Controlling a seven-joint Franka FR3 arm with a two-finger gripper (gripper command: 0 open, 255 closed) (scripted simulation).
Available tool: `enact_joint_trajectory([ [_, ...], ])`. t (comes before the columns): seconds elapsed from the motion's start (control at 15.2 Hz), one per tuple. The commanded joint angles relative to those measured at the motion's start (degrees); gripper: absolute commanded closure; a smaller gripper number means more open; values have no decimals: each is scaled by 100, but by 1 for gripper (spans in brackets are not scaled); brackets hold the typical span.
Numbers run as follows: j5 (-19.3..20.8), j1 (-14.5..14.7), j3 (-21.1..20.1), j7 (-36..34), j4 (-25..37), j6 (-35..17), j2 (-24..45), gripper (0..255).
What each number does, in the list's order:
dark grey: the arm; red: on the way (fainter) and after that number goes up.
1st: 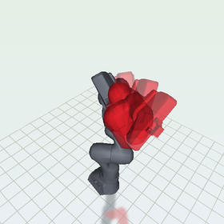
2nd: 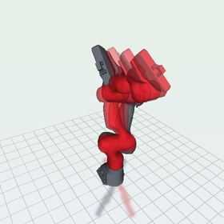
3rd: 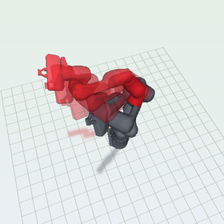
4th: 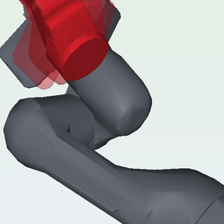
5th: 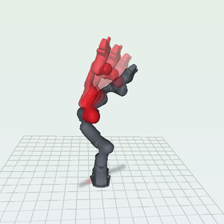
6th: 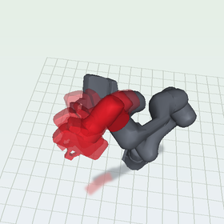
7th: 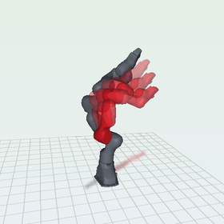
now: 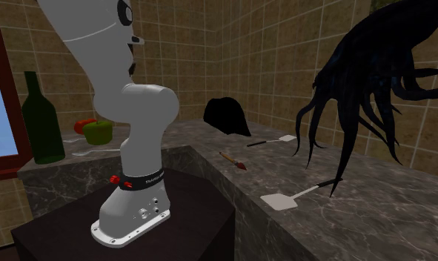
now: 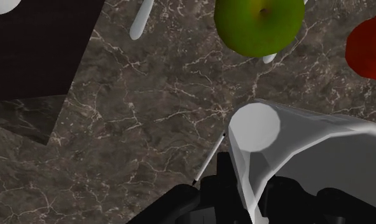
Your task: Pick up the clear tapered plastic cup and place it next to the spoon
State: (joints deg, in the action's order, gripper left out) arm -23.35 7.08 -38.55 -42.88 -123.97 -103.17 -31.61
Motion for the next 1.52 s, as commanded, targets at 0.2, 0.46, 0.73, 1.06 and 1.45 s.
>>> enact_joint_trajectory([
  [0.2,-48,-6,-274,-161,-128,-339,147,255],
  [0.46,-106,11,-363,-128,-409,-641,165,255],
  [0.73,-160,20,-465,-101,-672,-950,209,255],
  [1.06,-220,21,-608,-75,-978,-1349,300,255],
  [1.45,-275,-2,-806,-59,-1309,-1850,469,255],
])
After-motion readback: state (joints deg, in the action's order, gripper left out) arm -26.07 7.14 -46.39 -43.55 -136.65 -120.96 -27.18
